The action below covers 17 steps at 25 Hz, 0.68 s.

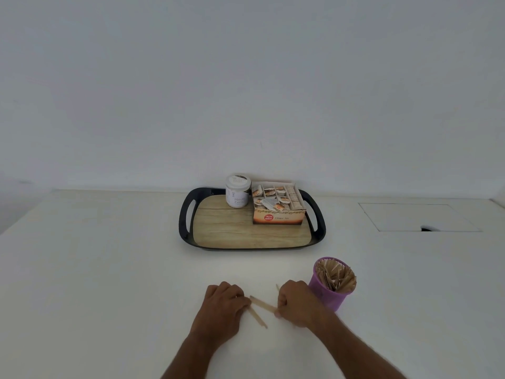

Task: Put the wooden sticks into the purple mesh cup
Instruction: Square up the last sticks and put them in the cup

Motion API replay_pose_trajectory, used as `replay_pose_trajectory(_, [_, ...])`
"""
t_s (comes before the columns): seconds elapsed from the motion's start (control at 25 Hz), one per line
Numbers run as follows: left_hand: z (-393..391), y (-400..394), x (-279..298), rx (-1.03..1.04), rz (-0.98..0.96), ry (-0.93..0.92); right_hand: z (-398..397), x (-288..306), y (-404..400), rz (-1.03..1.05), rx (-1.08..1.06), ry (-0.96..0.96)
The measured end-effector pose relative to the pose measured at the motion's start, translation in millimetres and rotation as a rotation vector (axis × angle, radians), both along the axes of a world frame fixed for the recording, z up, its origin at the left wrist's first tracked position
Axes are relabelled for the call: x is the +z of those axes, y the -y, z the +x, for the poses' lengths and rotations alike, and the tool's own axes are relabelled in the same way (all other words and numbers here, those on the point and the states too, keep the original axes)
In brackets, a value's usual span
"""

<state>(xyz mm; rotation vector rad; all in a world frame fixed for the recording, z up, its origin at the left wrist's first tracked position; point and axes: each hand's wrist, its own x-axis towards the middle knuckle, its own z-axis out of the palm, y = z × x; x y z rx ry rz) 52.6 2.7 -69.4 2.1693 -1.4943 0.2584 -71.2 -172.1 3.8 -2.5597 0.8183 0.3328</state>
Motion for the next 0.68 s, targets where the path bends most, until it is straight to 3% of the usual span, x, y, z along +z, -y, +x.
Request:
replay_pose_trajectory(0.24, [-2, 3, 7, -0.016, 0.047, -0.03, -16, -7, -4, 0.0, -0.042, 0.117])
replay_pose_trajectory(0.48, [0, 8, 6, 0.0, 0.097, -0.169, -17, -16, -14, -0.148, 0.043, 0.098])
replay_pose_trajectory(0.68, [-4, 11, 13, -0.018, 0.175, -0.138, -18, -17, -19, -0.175, 0.08, 0.0])
